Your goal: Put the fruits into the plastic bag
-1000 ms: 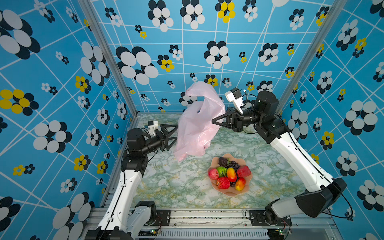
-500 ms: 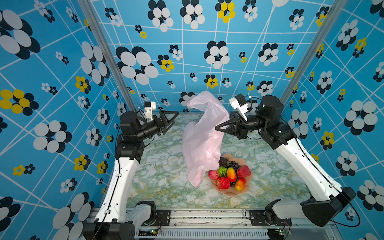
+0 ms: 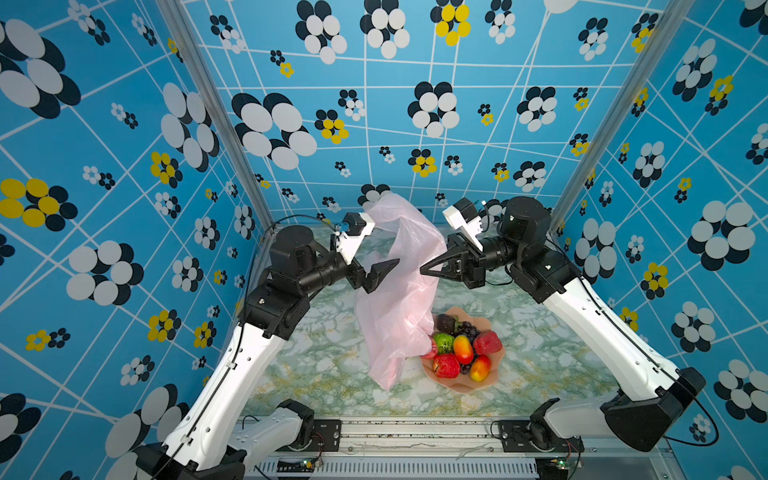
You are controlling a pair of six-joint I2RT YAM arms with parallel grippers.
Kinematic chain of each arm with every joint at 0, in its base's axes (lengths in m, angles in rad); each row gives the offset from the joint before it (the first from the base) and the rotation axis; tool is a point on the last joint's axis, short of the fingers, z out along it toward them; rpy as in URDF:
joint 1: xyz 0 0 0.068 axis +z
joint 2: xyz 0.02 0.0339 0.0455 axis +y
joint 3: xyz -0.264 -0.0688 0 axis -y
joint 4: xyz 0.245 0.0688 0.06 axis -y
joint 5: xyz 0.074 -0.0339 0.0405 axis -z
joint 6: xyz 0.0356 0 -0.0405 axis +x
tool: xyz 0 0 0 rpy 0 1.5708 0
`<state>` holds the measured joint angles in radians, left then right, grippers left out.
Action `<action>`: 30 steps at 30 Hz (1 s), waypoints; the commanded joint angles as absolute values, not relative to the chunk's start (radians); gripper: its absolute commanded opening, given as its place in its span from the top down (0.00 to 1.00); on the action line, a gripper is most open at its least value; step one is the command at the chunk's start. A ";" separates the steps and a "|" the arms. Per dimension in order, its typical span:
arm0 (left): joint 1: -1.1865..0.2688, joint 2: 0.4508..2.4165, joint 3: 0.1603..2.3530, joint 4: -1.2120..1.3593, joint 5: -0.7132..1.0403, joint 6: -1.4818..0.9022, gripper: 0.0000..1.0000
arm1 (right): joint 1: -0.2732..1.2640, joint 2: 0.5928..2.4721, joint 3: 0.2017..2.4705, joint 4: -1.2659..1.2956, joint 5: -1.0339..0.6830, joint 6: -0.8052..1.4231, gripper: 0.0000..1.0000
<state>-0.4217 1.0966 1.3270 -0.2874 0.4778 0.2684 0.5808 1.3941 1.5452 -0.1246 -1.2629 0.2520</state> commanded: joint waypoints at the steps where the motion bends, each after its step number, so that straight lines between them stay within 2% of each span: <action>1: -0.448 1.134 1.357 -0.225 0.252 0.511 0.01 | 0.601 1.411 1.537 -0.137 -1.272 0.264 1.00; 7: -0.454 1.134 1.327 -0.081 0.107 0.524 0.01 | 0.614 1.427 1.539 -0.152 -1.281 0.266 1.00; 17: -0.439 1.103 1.319 -0.062 0.085 0.592 0.00 | 0.614 1.455 1.556 -0.167 -1.278 0.261 1.00; 21: -0.435 1.075 1.303 -0.043 0.078 0.567 0.10 | 0.614 1.452 1.551 -0.171 -1.267 0.265 1.00; 23: -0.427 1.055 1.289 -0.049 0.115 0.560 0.28 | 0.614 1.448 1.544 -0.174 -1.263 0.265 1.00; 24: -0.422 1.044 1.281 -0.054 0.133 0.556 0.34 | 0.614 1.447 1.545 -0.173 -1.261 0.264 1.00; 25: -0.416 1.036 1.275 -0.063 0.154 0.550 0.37 | 0.614 1.445 1.546 -0.172 -1.255 0.264 1.00; 27: -0.391 1.019 1.273 -0.117 0.243 0.545 0.32 | 0.614 1.441 1.552 -0.170 -1.244 0.264 1.00; 30: -0.360 0.990 1.273 -0.221 0.353 0.531 0.05 | 0.614 1.431 1.554 -0.167 -1.237 0.263 1.00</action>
<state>-0.3832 1.0206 1.2831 -0.1337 0.2241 0.5507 0.6067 1.4532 1.5452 -0.1631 -1.2507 0.2584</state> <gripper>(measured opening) 0.898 0.049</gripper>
